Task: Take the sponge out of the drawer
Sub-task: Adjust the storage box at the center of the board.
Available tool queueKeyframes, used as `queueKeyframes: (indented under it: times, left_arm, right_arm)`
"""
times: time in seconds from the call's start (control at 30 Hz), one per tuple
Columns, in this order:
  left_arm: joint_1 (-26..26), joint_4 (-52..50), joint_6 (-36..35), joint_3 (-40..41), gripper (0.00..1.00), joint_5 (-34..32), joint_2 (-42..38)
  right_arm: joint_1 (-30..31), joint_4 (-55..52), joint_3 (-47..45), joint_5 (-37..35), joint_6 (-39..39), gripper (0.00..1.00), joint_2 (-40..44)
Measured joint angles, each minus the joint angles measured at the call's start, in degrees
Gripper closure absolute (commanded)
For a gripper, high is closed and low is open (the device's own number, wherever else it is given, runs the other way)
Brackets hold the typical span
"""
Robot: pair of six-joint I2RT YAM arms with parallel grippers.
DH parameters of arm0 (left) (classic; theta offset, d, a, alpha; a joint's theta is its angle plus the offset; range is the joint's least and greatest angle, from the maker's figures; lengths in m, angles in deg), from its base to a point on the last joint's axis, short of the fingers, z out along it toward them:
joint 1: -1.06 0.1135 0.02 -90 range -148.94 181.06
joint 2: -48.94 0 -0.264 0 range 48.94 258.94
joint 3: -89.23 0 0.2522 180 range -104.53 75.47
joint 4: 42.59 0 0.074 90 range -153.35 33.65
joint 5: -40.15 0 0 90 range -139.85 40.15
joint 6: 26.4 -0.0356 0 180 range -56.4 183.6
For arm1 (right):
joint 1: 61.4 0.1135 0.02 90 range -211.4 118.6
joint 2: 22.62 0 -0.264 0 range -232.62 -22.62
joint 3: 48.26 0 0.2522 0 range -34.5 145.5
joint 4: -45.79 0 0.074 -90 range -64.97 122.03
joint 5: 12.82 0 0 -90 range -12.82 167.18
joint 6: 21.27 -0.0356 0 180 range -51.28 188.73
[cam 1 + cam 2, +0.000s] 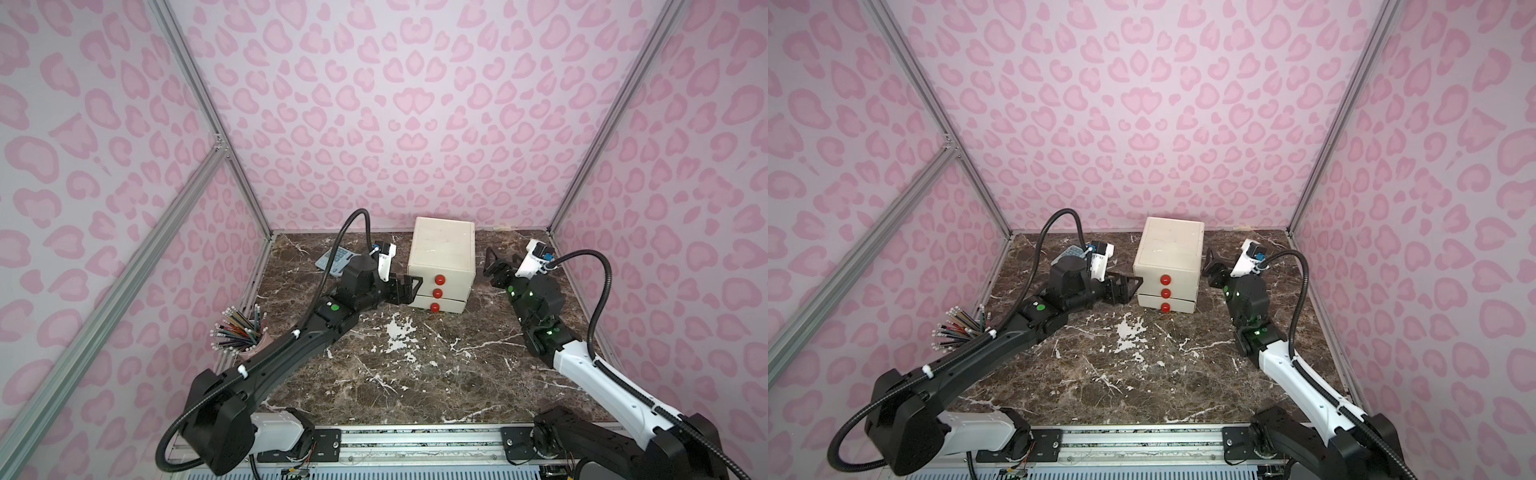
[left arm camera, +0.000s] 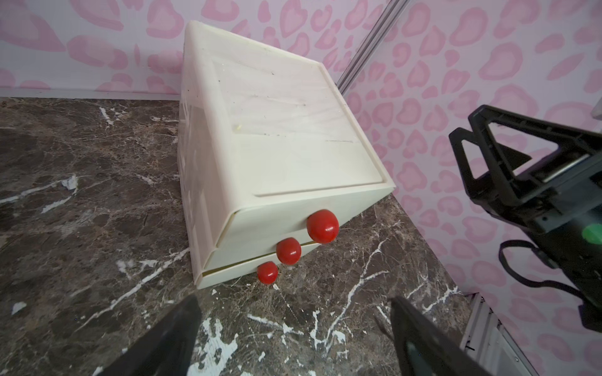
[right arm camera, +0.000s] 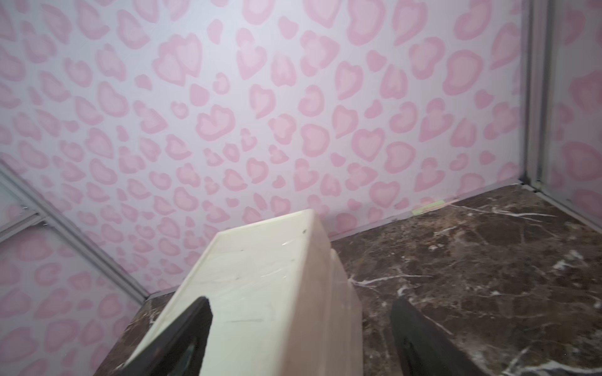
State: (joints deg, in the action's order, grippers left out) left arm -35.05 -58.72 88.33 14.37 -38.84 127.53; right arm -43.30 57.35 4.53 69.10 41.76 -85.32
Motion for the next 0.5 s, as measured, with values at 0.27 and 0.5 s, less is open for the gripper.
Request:
queueKeyframes:
  times: [0.27, 0.5]
  left_arm:
    - [0.0, -4.33, -2.32, -5.07, 0.09, -0.61, 9.92]
    - [0.96, -4.76, -5.16, -9.97, 0.09, -3.17, 14.45]
  right_arm:
    - [-3.61, -0.13, -0.61, 7.23, -0.7, 0.13, -3.93]
    - [-3.61, 2.16, -0.61, 15.93, -0.63, 0.18, -7.76]
